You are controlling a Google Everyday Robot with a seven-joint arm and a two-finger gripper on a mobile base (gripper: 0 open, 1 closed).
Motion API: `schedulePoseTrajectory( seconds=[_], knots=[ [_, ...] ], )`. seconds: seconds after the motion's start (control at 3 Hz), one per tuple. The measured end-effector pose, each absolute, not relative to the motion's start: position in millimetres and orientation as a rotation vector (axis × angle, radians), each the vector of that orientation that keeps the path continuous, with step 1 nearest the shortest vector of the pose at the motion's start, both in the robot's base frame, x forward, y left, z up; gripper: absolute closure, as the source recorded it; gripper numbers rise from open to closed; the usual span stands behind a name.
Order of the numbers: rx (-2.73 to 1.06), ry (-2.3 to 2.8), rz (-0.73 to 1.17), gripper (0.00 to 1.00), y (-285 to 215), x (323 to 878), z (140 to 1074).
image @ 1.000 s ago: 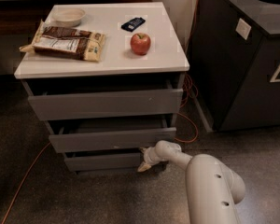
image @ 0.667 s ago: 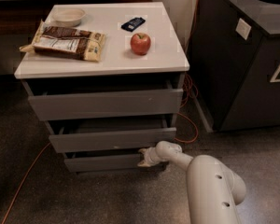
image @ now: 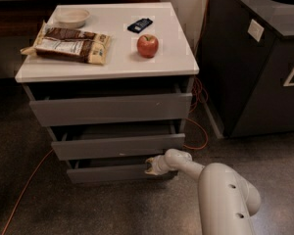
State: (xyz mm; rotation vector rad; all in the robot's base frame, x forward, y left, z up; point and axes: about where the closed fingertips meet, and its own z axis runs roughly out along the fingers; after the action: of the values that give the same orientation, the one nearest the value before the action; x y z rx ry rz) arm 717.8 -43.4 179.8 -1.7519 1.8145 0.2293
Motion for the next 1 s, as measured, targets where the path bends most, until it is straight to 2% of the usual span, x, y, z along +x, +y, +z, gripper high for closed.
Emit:
schedulePoseTrajectory(
  seconds=[0.33,0.67,1.0],
  knots=[
    [-1.752,1.815,0.229,1.00,-43.4,717.7,181.6],
    [-1.742,1.810,0.259,1.00,-38.2,698.9,180.9],
    [-1.713,1.796,0.342,1.00,-23.9,648.7,179.7]
  ],
)
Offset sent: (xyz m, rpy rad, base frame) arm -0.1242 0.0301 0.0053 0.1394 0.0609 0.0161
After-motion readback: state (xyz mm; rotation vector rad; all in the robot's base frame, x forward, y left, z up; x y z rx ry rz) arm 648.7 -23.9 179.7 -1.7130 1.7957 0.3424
